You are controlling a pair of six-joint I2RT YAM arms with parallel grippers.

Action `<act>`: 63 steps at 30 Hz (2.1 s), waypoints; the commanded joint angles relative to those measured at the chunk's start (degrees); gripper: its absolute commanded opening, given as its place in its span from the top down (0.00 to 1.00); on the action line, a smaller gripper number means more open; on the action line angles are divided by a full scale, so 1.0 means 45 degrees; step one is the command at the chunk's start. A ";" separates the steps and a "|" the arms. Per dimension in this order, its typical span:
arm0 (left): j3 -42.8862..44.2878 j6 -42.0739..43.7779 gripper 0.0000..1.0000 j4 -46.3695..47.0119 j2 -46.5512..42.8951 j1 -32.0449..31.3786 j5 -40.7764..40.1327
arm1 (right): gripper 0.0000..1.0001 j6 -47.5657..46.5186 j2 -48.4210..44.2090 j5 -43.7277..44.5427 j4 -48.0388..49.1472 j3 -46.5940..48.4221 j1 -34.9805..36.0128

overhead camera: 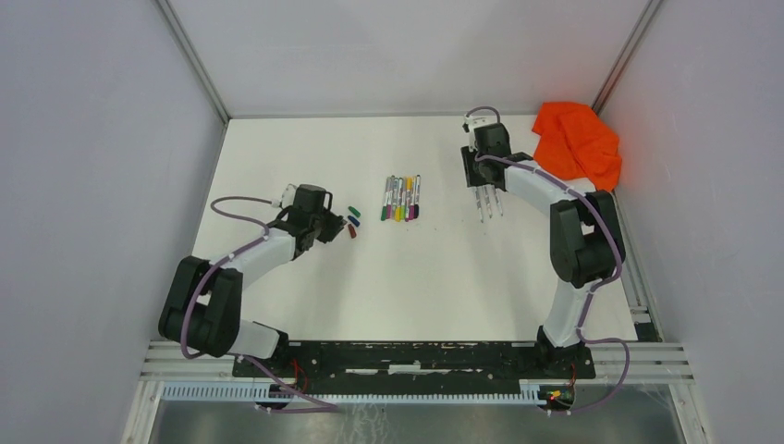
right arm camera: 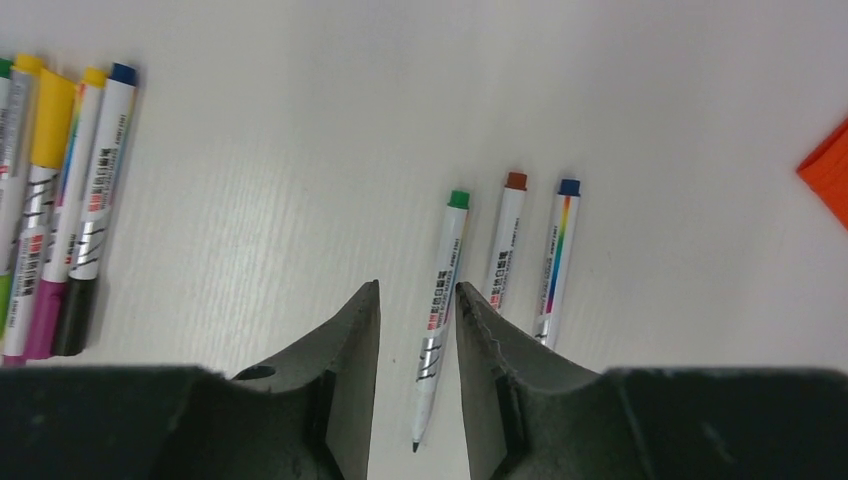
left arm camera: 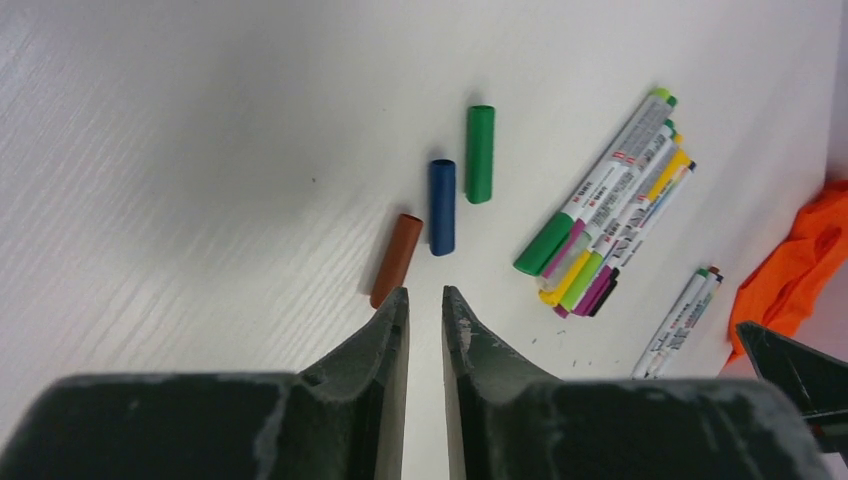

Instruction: Open the pen caps

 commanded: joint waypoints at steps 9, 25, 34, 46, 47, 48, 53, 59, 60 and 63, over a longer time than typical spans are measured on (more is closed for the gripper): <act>-0.0127 0.2376 0.63 0.0588 -0.0526 -0.0707 0.0712 | 0.61 0.0902 0.1551 -0.0948 -0.0340 0.2455 0.1452; 0.0237 0.3653 0.62 0.0379 0.0782 -0.1221 0.0233 | 0.60 0.1332 0.2808 -0.0943 -0.0692 0.3569 0.1823; 0.0541 0.3501 0.63 0.0985 0.1492 -0.1366 -0.0186 | 0.60 0.1314 0.3094 -0.0973 -0.0981 0.4002 0.2130; 0.1049 0.3491 0.64 0.1204 0.2034 -0.1426 -0.0523 | 0.60 0.1421 0.3640 -0.0867 -0.1298 0.4630 0.2611; 0.1081 0.3501 0.64 0.1206 0.2078 -0.1421 -0.0523 | 0.60 0.1432 0.3715 -0.0858 -0.1327 0.4701 0.2642; 0.1120 0.3510 0.65 0.1206 0.2086 -0.1421 -0.0528 | 0.60 0.1454 0.3792 -0.0837 -0.1373 0.4788 0.2662; 0.1282 0.3540 0.65 0.1190 0.2156 -0.1422 -0.0578 | 0.60 0.1518 0.4177 -0.0726 -0.1567 0.5161 0.2799; 0.1443 0.3569 0.65 0.1172 0.2227 -0.1421 -0.0553 | 0.60 0.1591 0.4511 -0.0573 -0.1741 0.5494 0.2820; 0.1463 0.3570 0.65 0.1175 0.2231 -0.1428 -0.0547 | 0.60 0.1601 0.4565 -0.0562 -0.1781 0.5564 0.2833; 0.1523 0.3589 0.65 0.1148 0.2233 -0.1425 -0.0562 | 0.60 0.1616 0.4709 -0.0534 -0.1852 0.5692 0.2848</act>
